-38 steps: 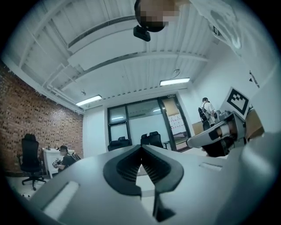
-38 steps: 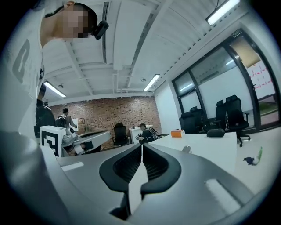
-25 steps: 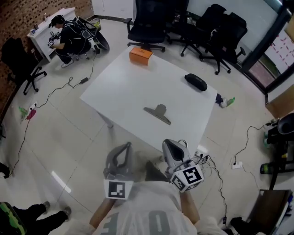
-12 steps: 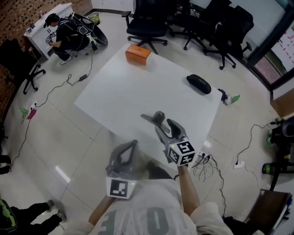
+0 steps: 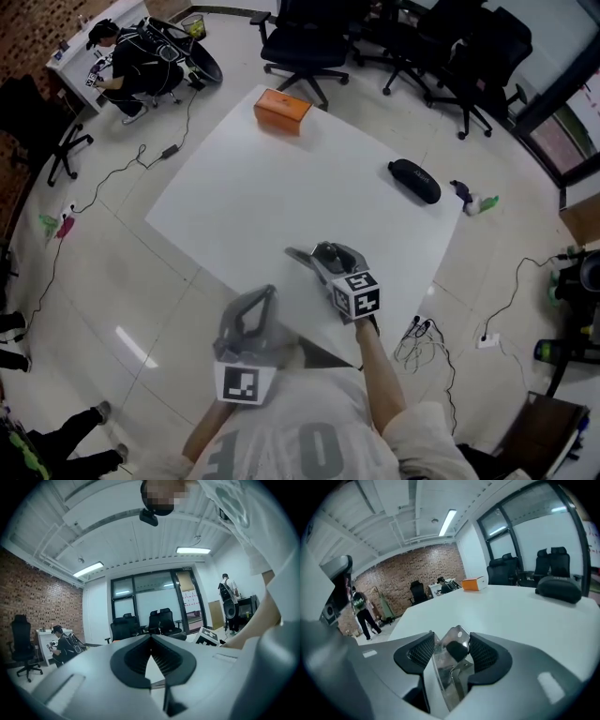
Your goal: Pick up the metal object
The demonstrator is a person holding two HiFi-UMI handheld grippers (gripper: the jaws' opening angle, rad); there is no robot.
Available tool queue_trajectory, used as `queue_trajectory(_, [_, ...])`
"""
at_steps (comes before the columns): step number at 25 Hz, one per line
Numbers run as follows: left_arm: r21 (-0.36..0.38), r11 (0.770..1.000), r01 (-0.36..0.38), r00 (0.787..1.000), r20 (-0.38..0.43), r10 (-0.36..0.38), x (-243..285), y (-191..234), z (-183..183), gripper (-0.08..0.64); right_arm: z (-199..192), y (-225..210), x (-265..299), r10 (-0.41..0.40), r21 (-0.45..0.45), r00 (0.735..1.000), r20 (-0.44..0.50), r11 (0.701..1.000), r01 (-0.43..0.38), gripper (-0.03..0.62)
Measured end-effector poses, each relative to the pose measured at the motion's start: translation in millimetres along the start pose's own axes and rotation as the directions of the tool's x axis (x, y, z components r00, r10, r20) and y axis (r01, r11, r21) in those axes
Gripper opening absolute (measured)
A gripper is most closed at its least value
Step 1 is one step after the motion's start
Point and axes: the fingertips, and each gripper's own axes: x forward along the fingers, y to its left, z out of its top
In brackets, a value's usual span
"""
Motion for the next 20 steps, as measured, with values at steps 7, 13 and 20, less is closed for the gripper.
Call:
queue_trajectory(7, [-0.007,1.000,-0.025,1.000,-0.016,0.025,5.6,7.8,-7.4,0.002,6.4,11.9,2.3,0.033,-0.014,0.999,0.001,0.999,-0.033,0.136])
queue_trajectory(13, [0.007,1.000,-0.028,1.000,-0.014,0.028,2.8,13.1,-6.1,0.002,30.6,12.8,-22.9,-0.049,-0.046,0.994,0.094,0.998,0.053,0.041])
queue_trajectory(20, [0.019,0.999,-0.038,0.999,0.017,0.038,-18.6,9.1,1.5,0.002,60.6,42.7,-91.0,-0.068,0.005,0.961,0.267,0.998,0.069,0.041])
